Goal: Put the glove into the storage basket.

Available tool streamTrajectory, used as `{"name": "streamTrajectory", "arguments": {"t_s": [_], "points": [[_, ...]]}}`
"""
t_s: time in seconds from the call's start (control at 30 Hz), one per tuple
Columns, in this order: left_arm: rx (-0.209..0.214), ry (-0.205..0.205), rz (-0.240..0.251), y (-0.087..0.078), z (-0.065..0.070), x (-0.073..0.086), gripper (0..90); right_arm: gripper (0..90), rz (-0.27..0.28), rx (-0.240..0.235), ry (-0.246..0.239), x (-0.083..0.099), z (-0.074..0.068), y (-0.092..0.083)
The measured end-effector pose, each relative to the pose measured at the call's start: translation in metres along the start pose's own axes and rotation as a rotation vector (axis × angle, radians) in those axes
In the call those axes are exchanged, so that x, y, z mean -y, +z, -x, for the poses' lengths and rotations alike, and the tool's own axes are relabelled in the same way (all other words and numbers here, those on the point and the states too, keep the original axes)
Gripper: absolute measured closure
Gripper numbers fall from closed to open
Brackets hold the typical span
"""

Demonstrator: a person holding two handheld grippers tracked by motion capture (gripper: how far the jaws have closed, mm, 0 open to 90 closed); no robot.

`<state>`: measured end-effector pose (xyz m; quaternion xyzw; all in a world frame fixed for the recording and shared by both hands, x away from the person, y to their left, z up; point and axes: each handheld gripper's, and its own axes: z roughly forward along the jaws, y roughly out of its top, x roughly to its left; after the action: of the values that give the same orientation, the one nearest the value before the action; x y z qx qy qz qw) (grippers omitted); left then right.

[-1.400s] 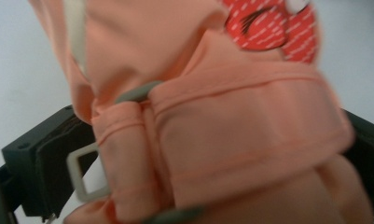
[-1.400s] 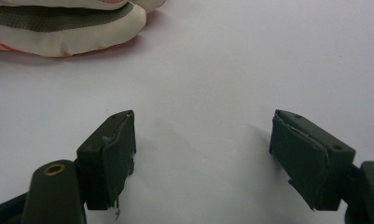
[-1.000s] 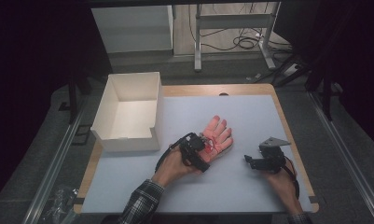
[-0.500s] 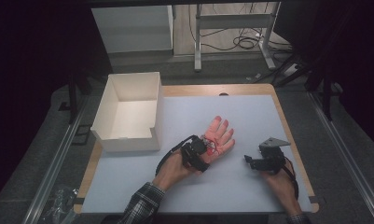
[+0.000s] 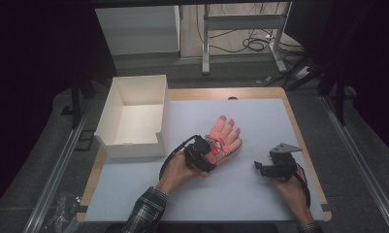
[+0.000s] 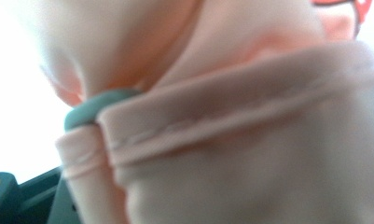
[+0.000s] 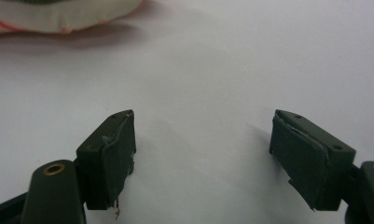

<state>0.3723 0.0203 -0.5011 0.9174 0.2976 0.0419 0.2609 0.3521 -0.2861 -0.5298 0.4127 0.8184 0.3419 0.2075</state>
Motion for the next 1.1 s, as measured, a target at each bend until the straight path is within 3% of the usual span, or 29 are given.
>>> {"name": "streamTrajectory", "arguments": {"t_s": [0.53, 0.77, 0.9, 1.1], "points": [[-0.1, -0.069, 0.05, -0.026, -0.018, -0.024, 40.3, 22.7, 0.0, -0.001, 0.002, 0.0, 0.0, 0.0], [-0.148, -0.063, 0.059, -0.038, -0.026, -0.031, 40.2, 22.7, -0.001, 0.0, 0.004, 0.0, 0.0, 0.0], [-0.147, -0.091, 0.08, -0.043, -0.031, -0.033, 40.2, 22.8, -0.002, -0.001, 0.006, 0.0, 0.0, 0.0], [-0.178, -0.117, 0.084, -0.054, -0.041, -0.038, 40.2, 22.7, -0.001, -0.001, 0.004, 0.0, 0.0, 0.0]]}}
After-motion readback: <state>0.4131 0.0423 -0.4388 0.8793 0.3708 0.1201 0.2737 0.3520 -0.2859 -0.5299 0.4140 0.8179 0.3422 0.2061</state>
